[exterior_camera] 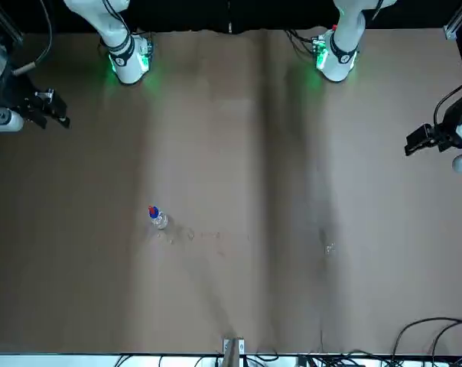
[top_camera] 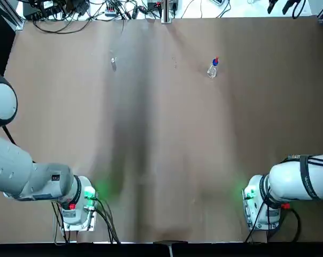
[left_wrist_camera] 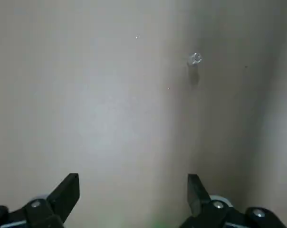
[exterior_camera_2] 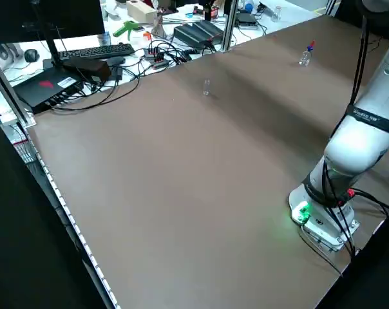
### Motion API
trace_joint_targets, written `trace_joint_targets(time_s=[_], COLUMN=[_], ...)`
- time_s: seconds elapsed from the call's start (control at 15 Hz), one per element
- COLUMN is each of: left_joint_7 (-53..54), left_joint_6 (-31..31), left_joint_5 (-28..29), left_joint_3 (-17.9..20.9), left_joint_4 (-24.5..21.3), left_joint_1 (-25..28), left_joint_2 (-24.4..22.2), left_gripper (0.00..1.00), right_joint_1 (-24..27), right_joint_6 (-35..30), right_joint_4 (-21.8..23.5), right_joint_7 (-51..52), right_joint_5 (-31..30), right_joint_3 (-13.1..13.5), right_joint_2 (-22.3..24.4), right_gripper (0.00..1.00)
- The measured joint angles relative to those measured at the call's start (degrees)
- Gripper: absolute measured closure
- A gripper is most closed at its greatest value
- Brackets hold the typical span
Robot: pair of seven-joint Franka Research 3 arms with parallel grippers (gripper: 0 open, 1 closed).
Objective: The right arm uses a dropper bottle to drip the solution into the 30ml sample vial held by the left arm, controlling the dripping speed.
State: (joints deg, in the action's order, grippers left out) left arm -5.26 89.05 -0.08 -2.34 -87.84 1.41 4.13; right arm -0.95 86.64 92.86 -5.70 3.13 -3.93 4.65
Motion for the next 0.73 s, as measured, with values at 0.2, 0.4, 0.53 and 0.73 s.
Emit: trace_joint_targets(time_s=[0.2,0.4,0.53,0.73], left_joint_7=[0.0,0.5,1.1,1.4], left_joint_6=[0.0,0.0,0.0,0.0], left_joint_5=[0.0,0.0,0.0,0.0], left_joint_3=[0.0,0.0,0.0,0.0], left_joint_4=[0.0,0.0,0.0,-0.1], left_joint_1=[0.0,0.0,0.0,-0.1], left_joint_2=[0.0,0.0,0.0,0.0], left_gripper=[0.0,0.0,0.0,0.0], right_joint_1=[0.0,0.0,0.0,0.2], right_joint_6=[0.8,0.9,0.9,0.8], right_joint_4=[1.7,1.7,1.7,1.7], right_joint_7=[0.2,0.3,0.3,0.3], right_joint_5=[0.0,0.0,0.0,0.0], right_joint_3=[-0.1,-0.1,-0.1,0.0], right_joint_2=[1.2,1.3,1.3,1.3], right_gripper=[0.24,0.01,0.0,0.0])
